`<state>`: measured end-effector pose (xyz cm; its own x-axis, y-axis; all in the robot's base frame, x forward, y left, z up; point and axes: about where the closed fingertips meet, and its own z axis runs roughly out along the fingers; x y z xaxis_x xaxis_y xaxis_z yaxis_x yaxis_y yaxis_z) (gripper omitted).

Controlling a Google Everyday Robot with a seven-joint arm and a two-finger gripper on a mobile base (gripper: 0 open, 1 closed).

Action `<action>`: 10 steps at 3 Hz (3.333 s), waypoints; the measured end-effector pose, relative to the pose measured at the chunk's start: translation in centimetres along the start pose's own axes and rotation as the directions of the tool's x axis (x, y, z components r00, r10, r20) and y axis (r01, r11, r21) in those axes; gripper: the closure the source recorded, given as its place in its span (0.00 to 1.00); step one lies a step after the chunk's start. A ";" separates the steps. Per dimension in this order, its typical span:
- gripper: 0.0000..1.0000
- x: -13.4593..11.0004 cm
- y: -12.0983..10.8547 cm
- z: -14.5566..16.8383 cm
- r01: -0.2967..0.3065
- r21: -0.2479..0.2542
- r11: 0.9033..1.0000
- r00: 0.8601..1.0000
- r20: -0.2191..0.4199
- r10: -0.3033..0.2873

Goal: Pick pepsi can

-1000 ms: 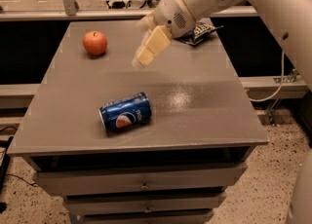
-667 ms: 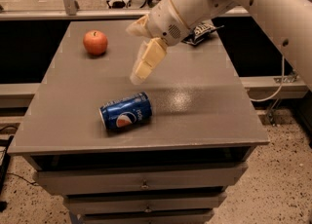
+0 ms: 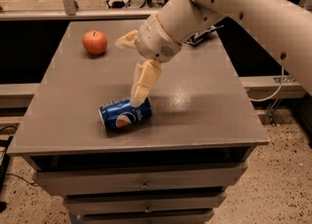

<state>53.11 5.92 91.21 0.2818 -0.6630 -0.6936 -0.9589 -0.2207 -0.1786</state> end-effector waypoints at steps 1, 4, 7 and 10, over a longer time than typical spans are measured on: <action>0.00 1.0 1.8 1.1 0.038 -0.026 0.999 0.997 -0.063 -0.040; 0.24 3.6 2.3 3.5 0.024 -0.027 0.999 0.989 -0.145 -0.028; 0.99 4.9 2.3 3.6 0.005 -0.023 1.000 0.983 -0.181 -0.010; 1.00 5.1 -2.3 -4.8 -0.151 0.149 0.977 0.984 -0.070 0.163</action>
Offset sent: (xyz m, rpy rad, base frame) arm -0.0254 -0.0118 -0.0425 -0.1482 -0.0399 0.0365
